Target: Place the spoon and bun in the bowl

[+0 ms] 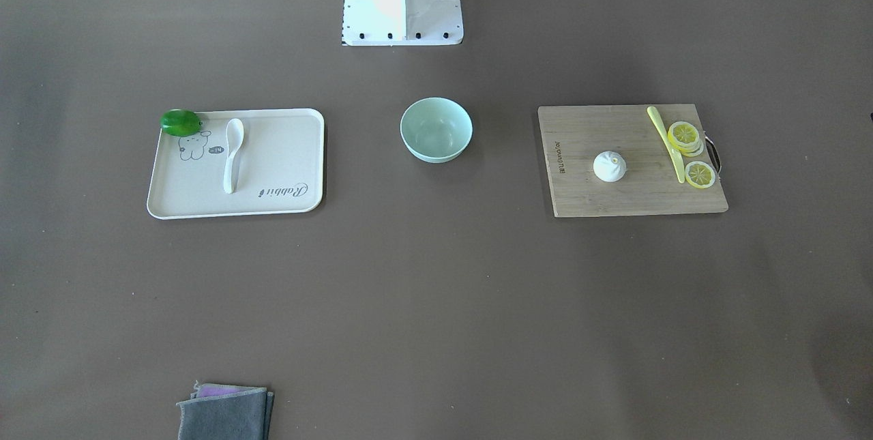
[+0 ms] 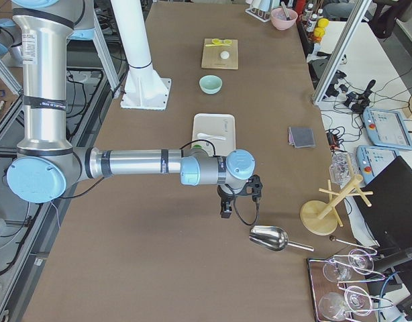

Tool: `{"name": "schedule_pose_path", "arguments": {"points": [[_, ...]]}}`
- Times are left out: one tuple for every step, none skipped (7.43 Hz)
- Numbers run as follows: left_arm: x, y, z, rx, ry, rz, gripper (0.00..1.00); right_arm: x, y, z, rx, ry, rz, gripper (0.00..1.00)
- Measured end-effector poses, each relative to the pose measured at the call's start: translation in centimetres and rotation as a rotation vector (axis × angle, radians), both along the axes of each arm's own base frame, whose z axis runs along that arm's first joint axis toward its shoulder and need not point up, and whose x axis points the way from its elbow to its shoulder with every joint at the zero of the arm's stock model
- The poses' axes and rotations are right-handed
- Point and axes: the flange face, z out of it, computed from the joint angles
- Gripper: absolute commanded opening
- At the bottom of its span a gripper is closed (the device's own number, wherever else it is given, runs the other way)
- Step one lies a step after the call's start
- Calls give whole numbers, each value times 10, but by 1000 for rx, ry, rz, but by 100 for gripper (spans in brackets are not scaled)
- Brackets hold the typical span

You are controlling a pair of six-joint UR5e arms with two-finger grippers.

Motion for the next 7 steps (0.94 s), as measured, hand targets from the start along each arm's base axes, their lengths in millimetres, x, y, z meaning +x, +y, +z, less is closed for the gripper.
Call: {"name": "schedule_pose_path", "arguments": {"points": [[4, 0, -3, -6, -1, -3, 98, -35, -1, -18, -33, -19, -7, 100], [7, -1, -5, -8, -4, -1, 98, -75, -1, -42, -52, -17, 2, 100], [8, -1, -6, -7, -7, 0, 98, -125, 2, -73, -52, 1, 25, 100], [9, -1, -6, -7, -9, 2, 98, -176, 8, -104, -48, 17, 50, 100], [9, -1, -6, -7, -10, 2, 98, -228, 15, -134, -33, 28, 57, 99], [9, -2, -6, -6, -10, 2, 98, -270, 22, -158, -4, 33, 48, 99], [9, -3, -7, -5, -10, 3, 98, -299, 32, -171, 5, 40, 42, 99]]}}
